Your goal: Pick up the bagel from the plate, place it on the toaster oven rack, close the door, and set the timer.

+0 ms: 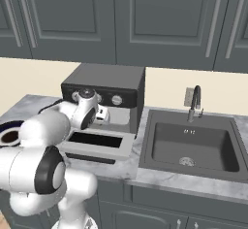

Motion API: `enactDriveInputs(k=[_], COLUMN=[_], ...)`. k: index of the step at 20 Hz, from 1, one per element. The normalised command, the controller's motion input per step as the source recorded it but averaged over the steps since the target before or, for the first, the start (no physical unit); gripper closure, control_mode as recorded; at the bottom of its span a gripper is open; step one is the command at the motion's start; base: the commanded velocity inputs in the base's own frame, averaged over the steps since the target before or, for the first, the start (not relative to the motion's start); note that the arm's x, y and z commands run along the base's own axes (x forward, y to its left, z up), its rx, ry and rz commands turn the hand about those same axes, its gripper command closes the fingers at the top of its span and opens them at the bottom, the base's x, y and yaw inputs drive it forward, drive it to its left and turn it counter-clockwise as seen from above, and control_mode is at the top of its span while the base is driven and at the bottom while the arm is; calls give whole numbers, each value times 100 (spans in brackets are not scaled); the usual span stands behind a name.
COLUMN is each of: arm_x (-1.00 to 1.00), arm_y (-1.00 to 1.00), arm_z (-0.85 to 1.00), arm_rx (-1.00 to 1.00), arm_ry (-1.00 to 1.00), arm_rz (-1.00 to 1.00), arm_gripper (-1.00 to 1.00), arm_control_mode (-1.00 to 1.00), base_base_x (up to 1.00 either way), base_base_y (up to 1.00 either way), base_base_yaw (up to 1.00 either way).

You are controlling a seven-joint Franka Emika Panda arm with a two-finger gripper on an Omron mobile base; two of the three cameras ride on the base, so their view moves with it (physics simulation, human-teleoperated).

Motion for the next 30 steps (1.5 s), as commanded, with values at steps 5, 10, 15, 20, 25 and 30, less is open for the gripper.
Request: enactDriveInputs(k=[5,10,15,20,25,30], arm_x=[-100,-81,-48,-39,-49,-74], arm_y=[1,20,35,40,31,27], arm_z=[35,96,100,98,69,9], arm_rx=[0,-1,-11,-24,-28,-30], arm_ry=[-14,-14,-7,0,2,0], arm_rz=[7,10,9,2,0,0], arm_gripper=[-100,-100,-100,-100,-100,-100], arm_control_mode=[-100,-100,-100,-100,-100,-100], base_base_x=[0,0,0,0,0,0], base_base_y=[0,0,0,0,0,0], base_base_yaw=[0,0,0,0,0,0])
